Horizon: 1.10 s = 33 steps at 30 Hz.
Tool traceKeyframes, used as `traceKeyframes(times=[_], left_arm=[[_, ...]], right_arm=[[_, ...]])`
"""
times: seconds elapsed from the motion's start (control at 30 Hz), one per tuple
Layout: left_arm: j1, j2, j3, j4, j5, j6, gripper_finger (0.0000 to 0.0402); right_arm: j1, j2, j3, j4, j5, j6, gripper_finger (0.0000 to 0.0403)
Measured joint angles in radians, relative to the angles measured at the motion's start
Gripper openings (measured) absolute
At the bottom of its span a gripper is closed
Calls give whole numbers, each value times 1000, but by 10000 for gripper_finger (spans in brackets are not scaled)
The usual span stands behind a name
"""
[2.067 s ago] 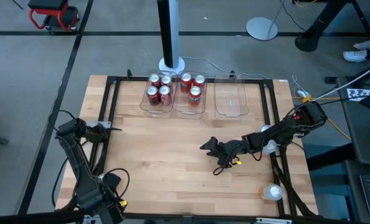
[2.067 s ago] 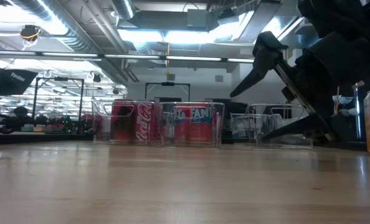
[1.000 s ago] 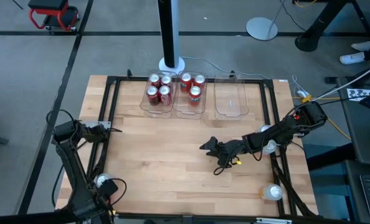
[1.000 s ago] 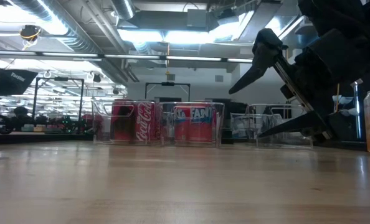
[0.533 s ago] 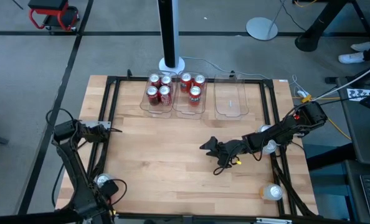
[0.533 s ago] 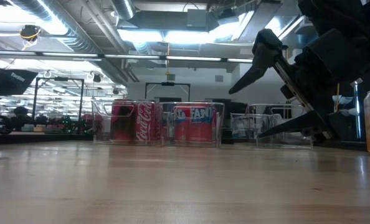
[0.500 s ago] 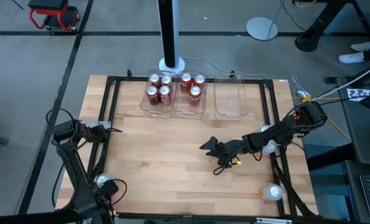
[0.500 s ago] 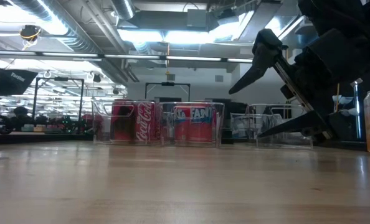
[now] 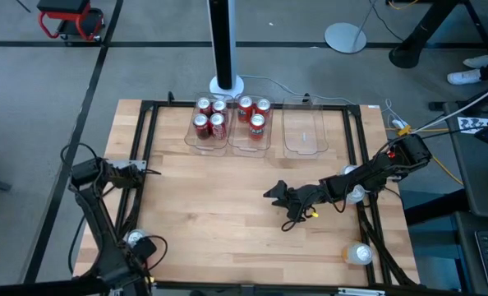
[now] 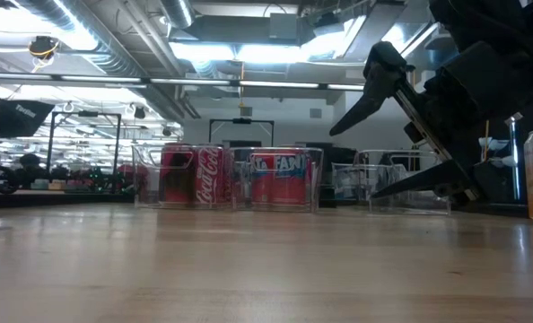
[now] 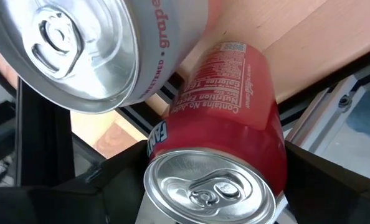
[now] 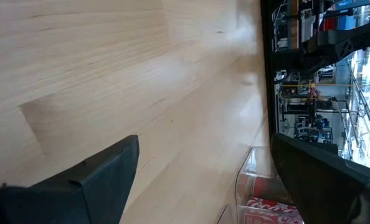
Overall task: Sort soda cans
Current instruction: Put the orange soda can into the middle transparent bin
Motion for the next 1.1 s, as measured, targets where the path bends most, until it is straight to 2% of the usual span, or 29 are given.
traceKeyframes(times=[0.57, 1.1], left_arm=[[126, 6, 27, 5, -13, 9, 304], [295, 4, 29, -13, -25, 283, 304]], right_arm=[[0, 0, 0, 6, 0, 4, 363], [0, 0, 0, 6, 0, 6, 363]])
